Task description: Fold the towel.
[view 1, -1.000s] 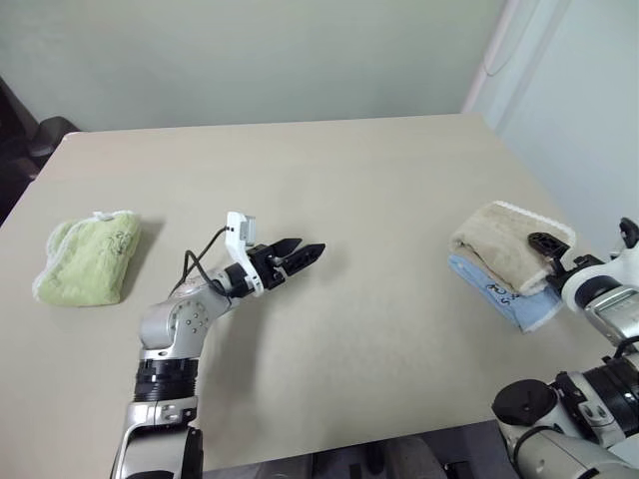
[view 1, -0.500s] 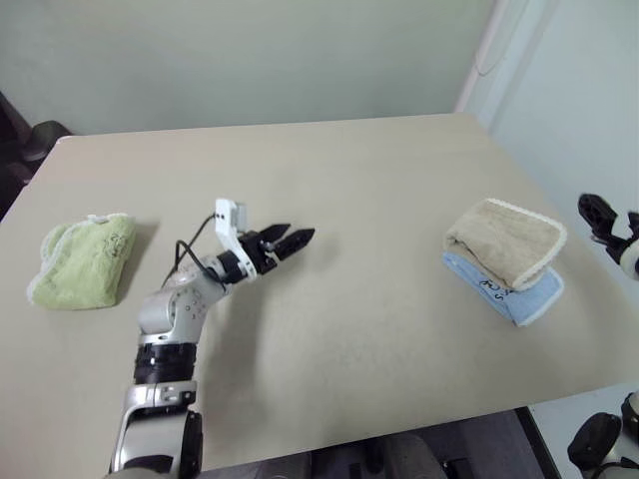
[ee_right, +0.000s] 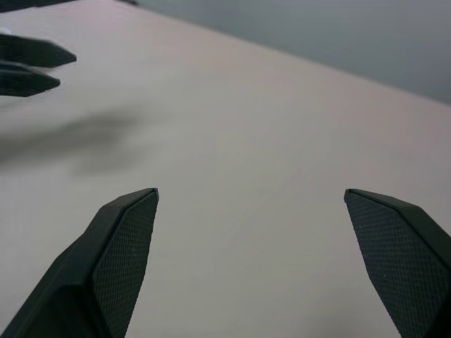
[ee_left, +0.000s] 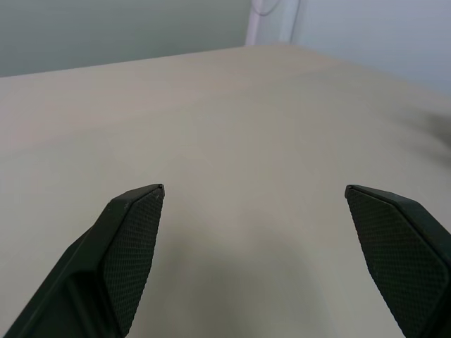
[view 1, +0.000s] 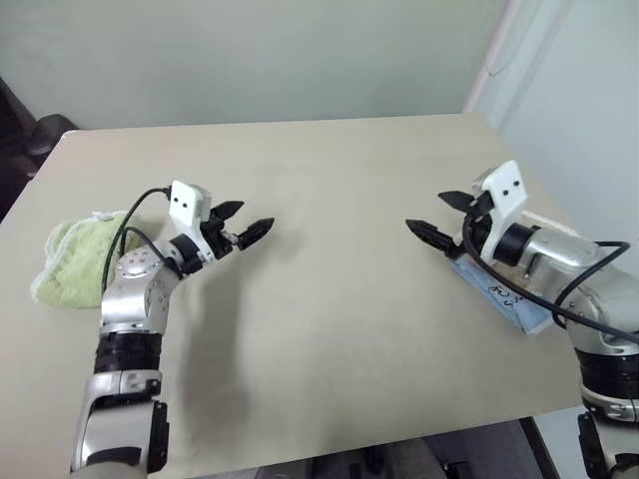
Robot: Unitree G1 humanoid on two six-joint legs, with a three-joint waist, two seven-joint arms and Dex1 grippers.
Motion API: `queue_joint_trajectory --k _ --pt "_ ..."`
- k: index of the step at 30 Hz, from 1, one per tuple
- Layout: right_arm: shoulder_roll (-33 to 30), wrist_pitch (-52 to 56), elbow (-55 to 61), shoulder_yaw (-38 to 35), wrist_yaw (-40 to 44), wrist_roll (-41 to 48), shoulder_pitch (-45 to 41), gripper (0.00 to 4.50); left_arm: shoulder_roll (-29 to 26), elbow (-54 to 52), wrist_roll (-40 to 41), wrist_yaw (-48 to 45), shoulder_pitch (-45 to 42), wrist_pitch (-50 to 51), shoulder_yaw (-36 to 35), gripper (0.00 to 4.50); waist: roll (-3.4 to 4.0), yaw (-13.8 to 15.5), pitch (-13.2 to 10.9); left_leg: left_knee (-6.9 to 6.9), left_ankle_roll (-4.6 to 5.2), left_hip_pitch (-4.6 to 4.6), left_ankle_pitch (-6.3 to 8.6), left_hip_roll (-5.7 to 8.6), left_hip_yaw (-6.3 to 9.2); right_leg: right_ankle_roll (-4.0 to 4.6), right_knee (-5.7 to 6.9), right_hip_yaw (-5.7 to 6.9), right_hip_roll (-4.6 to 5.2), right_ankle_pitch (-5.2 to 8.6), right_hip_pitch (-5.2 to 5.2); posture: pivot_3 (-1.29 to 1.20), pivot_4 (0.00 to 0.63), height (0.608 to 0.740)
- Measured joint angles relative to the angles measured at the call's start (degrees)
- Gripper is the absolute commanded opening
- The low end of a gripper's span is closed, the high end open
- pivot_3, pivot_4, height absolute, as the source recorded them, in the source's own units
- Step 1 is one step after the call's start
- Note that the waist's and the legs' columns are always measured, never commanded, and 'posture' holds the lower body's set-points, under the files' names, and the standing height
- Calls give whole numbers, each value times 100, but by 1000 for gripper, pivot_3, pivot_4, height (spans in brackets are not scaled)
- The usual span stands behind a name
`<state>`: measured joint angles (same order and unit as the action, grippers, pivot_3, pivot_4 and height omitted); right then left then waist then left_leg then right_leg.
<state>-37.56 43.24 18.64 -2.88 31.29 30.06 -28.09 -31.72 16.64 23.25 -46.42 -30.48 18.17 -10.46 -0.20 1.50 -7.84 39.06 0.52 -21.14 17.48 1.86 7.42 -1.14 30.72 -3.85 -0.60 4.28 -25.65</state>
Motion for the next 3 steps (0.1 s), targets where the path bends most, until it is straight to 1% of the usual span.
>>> queue_joint_trajectory --k 3 --pt "135 -69 -20 8 9 -23 34 4468 0 -364 24 24 374 212 5 4500 -2 9 0 6 2 0 0 2 2 -7 0 0 0 5 4 0 150 740"
